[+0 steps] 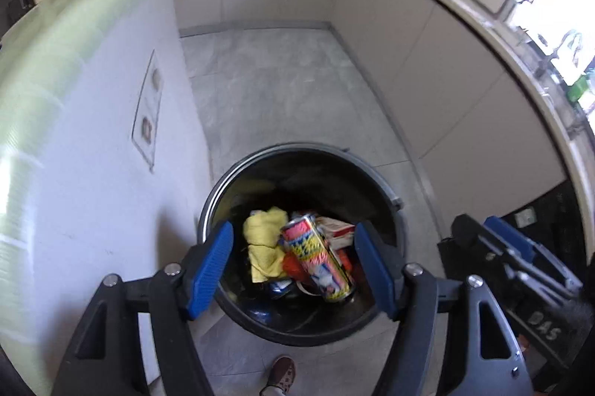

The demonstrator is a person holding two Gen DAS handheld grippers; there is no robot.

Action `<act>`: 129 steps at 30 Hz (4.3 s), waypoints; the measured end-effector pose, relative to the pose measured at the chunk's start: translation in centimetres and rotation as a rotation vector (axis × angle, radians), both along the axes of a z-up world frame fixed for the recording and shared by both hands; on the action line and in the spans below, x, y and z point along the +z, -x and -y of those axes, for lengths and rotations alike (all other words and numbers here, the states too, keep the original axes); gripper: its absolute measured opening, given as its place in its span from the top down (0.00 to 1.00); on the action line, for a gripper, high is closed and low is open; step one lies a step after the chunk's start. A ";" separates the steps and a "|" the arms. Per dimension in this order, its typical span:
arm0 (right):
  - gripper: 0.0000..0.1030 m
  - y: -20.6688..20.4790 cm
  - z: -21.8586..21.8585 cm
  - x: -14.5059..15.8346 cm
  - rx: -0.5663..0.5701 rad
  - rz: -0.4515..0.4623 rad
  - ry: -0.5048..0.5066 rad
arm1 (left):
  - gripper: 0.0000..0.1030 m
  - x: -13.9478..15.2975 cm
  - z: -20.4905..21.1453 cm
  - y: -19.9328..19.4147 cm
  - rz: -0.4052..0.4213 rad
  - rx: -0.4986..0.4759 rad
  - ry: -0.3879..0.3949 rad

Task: Collect trash
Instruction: 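Open both tools to drop the can and carton into the bucket, then move both open tools back to the white bag and blue cloth, then grasp the white plastic bag with left tool while right tool grasps blue cloth, then lift the white bag and blue cloth and carry both over the bucket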

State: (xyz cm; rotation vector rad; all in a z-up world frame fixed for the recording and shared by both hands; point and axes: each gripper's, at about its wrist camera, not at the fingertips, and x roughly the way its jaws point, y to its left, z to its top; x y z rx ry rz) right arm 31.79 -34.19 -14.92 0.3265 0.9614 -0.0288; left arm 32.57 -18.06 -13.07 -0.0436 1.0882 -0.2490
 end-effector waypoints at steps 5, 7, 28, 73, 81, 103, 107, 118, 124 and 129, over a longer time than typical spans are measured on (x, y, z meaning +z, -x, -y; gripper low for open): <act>0.36 1.5 -0.2 3.9 -0.053 0.033 0.019 | 0.32 4.7 -0.8 1.2 0.028 -0.049 0.039; 0.36 2.2 -0.6 5.6 -0.074 0.044 0.028 | 0.32 6.7 -0.9 1.6 0.041 -0.074 0.049; 0.27 -2.1 -36.7 16.9 0.121 0.168 0.016 | 0.32 14.8 -36.8 0.9 0.200 0.132 -0.082; 0.24 -27.6 -69.1 11.7 0.229 0.052 0.014 | 0.47 6.2 -62.1 -22.9 0.061 0.164 -0.073; 0.24 -29.5 -71.3 9.3 0.261 -0.002 0.042 | 0.61 6.4 -64.3 -20.3 0.096 0.203 -0.045; 0.61 -22.9 -65.4 11.6 0.317 0.094 0.020 | 0.63 10.8 -60.5 -13.3 0.176 0.214 -0.061; 0.61 -19.4 -60.3 13.5 0.312 0.138 0.017 | 0.63 11.9 -56.8 -11.0 0.202 0.207 -0.055; 0.61 -9.3 -45.6 15.1 0.197 0.154 0.038 | 0.63 13.0 -45.9 -4.8 0.202 0.086 -0.017; 0.61 -2.9 -40.0 14.6 0.094 0.141 0.064 | 0.63 11.8 -41.3 -1.9 0.178 -0.005 0.029; 0.61 1.4 -35.0 14.0 0.039 0.110 0.047 | 0.63 11.4 -37.1 -0.1 0.142 -0.049 0.030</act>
